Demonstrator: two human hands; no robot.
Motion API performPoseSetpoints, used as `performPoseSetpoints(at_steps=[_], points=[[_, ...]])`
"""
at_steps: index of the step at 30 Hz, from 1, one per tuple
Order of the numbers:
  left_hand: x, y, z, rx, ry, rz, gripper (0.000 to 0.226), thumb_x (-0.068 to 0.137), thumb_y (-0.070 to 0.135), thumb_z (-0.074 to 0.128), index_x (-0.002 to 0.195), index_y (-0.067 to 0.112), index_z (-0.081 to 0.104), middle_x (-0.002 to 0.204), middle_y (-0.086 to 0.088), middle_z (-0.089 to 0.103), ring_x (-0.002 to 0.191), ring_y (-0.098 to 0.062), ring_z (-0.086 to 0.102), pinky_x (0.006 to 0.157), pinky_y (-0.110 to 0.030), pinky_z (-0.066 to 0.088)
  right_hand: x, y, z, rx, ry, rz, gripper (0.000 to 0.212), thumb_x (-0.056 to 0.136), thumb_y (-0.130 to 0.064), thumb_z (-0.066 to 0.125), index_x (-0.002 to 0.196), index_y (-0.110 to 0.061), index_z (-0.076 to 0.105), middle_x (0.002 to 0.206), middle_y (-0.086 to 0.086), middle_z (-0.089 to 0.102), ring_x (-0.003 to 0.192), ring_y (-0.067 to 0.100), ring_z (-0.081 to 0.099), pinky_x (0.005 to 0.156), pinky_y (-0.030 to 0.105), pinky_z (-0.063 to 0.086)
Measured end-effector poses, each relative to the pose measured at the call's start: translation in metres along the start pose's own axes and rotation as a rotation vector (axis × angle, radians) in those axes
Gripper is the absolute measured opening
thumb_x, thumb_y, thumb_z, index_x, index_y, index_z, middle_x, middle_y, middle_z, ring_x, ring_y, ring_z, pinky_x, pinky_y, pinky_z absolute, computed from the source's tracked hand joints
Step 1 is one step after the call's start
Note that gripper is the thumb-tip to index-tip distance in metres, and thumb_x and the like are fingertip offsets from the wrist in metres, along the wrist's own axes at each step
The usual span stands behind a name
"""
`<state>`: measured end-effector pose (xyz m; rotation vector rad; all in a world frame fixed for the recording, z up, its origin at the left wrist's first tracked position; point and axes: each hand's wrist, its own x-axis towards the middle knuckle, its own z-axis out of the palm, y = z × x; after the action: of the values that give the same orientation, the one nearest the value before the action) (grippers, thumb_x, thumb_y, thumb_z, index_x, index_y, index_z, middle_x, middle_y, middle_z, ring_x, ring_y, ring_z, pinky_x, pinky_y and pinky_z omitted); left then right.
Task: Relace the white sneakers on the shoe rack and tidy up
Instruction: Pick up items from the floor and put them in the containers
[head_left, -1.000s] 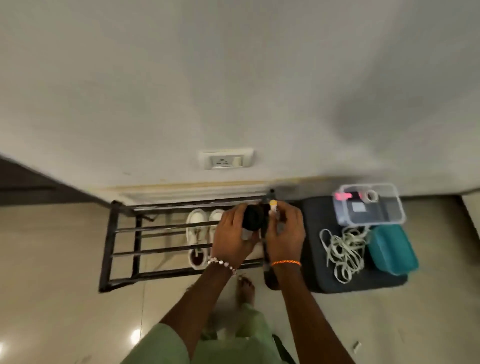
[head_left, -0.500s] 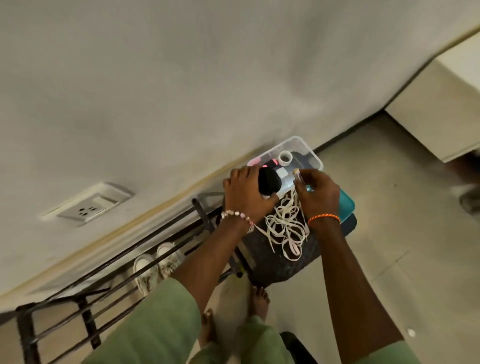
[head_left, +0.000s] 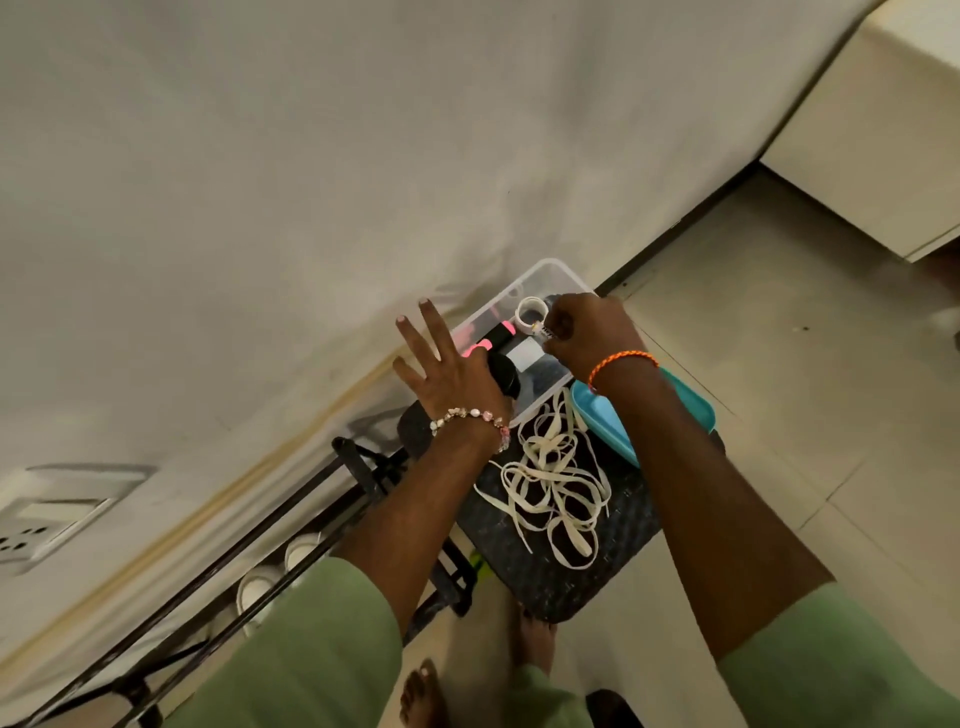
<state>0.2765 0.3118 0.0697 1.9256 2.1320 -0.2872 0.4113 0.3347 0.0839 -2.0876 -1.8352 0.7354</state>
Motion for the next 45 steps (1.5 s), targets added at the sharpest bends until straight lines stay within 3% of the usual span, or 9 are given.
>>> performPoseSetpoints(at_steps=[4,10,15,19,23,27,35,40,45], points=[[0.01,0.006,0.005,-0.027,0.028,-0.081,0.028,0.086,0.031,0.067,0.114,0.027,0.063,0.152,-0.016,-0.03,0.139,-0.044,-0.024,0.112,-0.059,0.002,0.011,-0.005,0.017,-0.226,-0.107,-0.006,0.029,0.079,-0.006,0.069,0.107,-0.009,0.065,0.112,0.011,0.061,0.104,0.03,0.058,0.093,0.044,0.047],[0.003,-0.001,-0.002,-0.136,-0.103,-0.085,0.062,0.076,0.031,0.077,0.13,0.022,0.047,0.155,-0.016,-0.023,0.143,-0.041,-0.014,0.113,-0.057,0.004,0.011,-0.008,0.031,-0.294,-0.125,0.04,0.033,0.087,-0.006,0.061,0.12,-0.008,0.058,0.112,0.014,0.064,0.103,0.029,0.062,0.086,0.036,0.05],[-0.011,-0.01,0.003,-0.376,0.087,-0.046,0.052,0.08,0.033,0.07,0.127,0.019,0.052,0.154,-0.012,0.01,0.141,-0.033,0.012,0.109,-0.051,0.019,0.012,-0.009,0.036,-0.286,-0.06,0.045,0.035,0.09,-0.011,0.059,0.126,-0.011,0.055,0.112,0.011,0.064,0.102,0.026,0.062,0.083,0.034,0.05],[-0.026,-0.012,0.012,-0.475,0.311,-0.038,0.03,0.084,0.023,0.063,0.112,0.013,0.06,0.126,-0.012,0.043,0.12,-0.029,0.04,0.096,-0.044,0.03,0.007,-0.01,0.034,-0.245,-0.022,0.009,0.03,0.091,-0.011,0.057,0.121,-0.011,0.058,0.11,0.011,0.065,0.102,0.027,0.062,0.088,0.038,0.048],[-0.045,-0.002,0.019,-0.52,0.476,0.091,0.015,0.086,0.021,0.056,0.097,0.013,0.062,0.098,-0.007,0.058,0.097,-0.026,0.052,0.082,-0.036,0.03,-0.014,-0.004,0.027,-0.057,0.36,-0.091,0.009,0.082,-0.015,0.059,0.087,-0.01,0.064,0.084,0.011,0.068,0.082,0.033,0.062,0.079,0.043,0.044],[-0.068,0.01,0.021,-0.577,0.531,0.291,0.012,0.089,0.019,0.053,0.092,0.011,0.062,0.087,-0.004,0.064,0.082,-0.021,0.057,0.076,-0.028,0.028,-0.058,0.016,0.027,0.014,0.62,-0.04,0.012,0.078,-0.022,0.058,0.073,-0.012,0.057,0.066,0.005,0.061,0.066,0.026,0.055,0.067,0.035,0.042],[-0.137,0.067,0.042,-0.656,0.274,0.897,0.02,0.09,0.013,0.048,0.094,0.0,0.063,0.085,-0.013,0.062,0.08,-0.024,0.055,0.071,-0.033,0.045,-0.174,0.075,0.038,0.016,0.761,0.403,0.027,0.087,-0.027,0.045,0.066,-0.012,0.055,0.065,0.006,0.059,0.065,0.027,0.054,0.064,0.034,0.027],[-0.185,0.104,0.087,-0.505,0.016,1.235,0.018,0.088,0.015,0.045,0.096,0.007,0.059,0.086,-0.013,0.06,0.076,-0.026,0.057,0.064,-0.037,0.049,-0.248,0.128,0.063,0.042,0.785,0.816,0.028,0.086,-0.026,0.04,0.075,-0.01,0.06,0.075,0.01,0.061,0.07,0.03,0.057,0.065,0.032,0.038],[-0.211,0.129,0.154,-0.222,-0.289,1.36,0.028,0.085,0.019,0.04,0.094,0.006,0.063,0.088,-0.011,0.061,0.073,-0.028,0.061,0.056,-0.036,0.054,-0.305,0.18,0.101,0.161,0.779,1.204,0.032,0.081,-0.024,0.036,0.085,-0.007,0.063,0.086,0.015,0.061,0.079,0.037,0.057,0.066,0.039,0.045]])
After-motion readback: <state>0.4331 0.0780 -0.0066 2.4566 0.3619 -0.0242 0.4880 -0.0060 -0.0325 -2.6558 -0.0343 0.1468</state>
